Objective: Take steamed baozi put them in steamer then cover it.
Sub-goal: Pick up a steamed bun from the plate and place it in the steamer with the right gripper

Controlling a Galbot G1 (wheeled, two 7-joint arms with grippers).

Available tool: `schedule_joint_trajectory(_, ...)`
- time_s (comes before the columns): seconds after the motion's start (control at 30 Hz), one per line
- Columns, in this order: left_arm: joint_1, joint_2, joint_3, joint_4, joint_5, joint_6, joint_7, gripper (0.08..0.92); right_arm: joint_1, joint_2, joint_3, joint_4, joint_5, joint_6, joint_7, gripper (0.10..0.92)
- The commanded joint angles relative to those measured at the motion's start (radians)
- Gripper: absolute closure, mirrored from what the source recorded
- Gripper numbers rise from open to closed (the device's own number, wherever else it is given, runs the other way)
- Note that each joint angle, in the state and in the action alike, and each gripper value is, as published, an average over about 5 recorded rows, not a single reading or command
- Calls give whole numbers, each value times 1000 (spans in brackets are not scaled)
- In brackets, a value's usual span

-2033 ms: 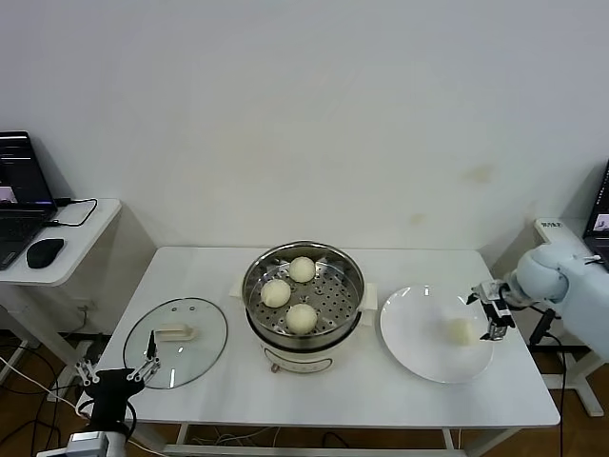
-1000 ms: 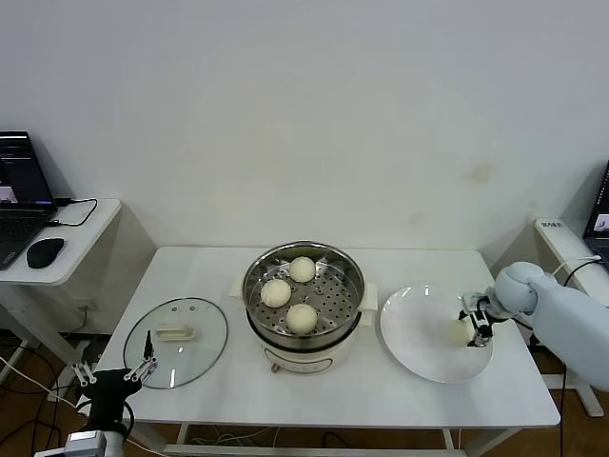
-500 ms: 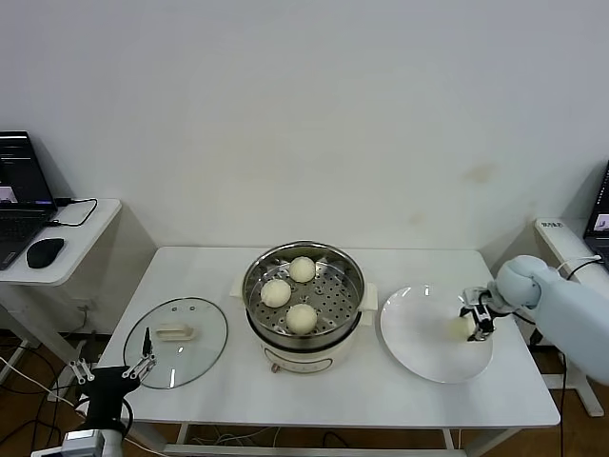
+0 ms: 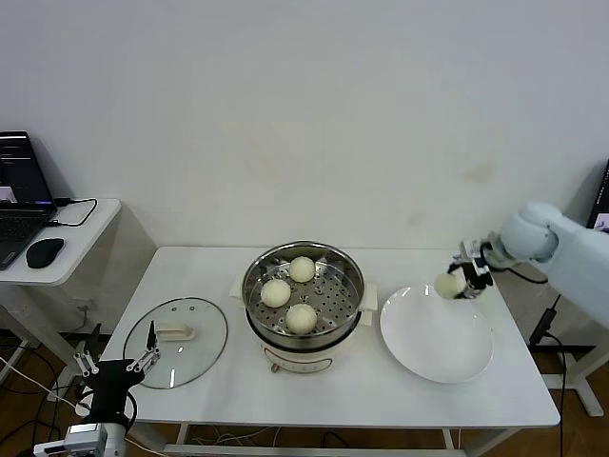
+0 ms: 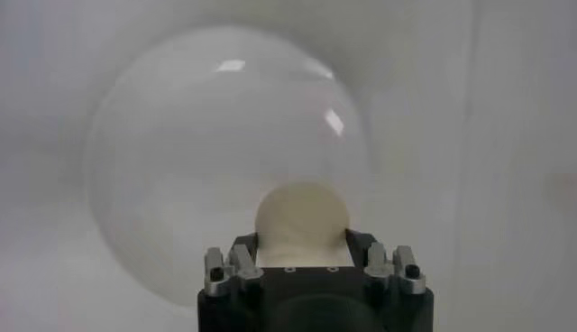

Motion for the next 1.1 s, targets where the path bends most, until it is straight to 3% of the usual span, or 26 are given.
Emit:
schedule_joint_trajectory(0.03, -4, -4, 7, -8, -1, 1, 1, 177, 392, 169, -264, 120, 339, -177, 89, 399)
schedule_joint_trajectory(0.27, 1, -13, 3, -15, 0, 1, 0, 177, 314, 346, -257, 122, 501, -326, 217, 389)
schedule_joint_trajectory(0.5, 15, -26, -20, -33, -1, 0, 0, 177, 218, 474, -255, 46, 563, -430, 338, 389)
schedule_joint_trajectory(1.1, 14, -38, -26, -10, 0, -2, 1, 177, 81, 503, -280, -32, 477, -434, 357, 389)
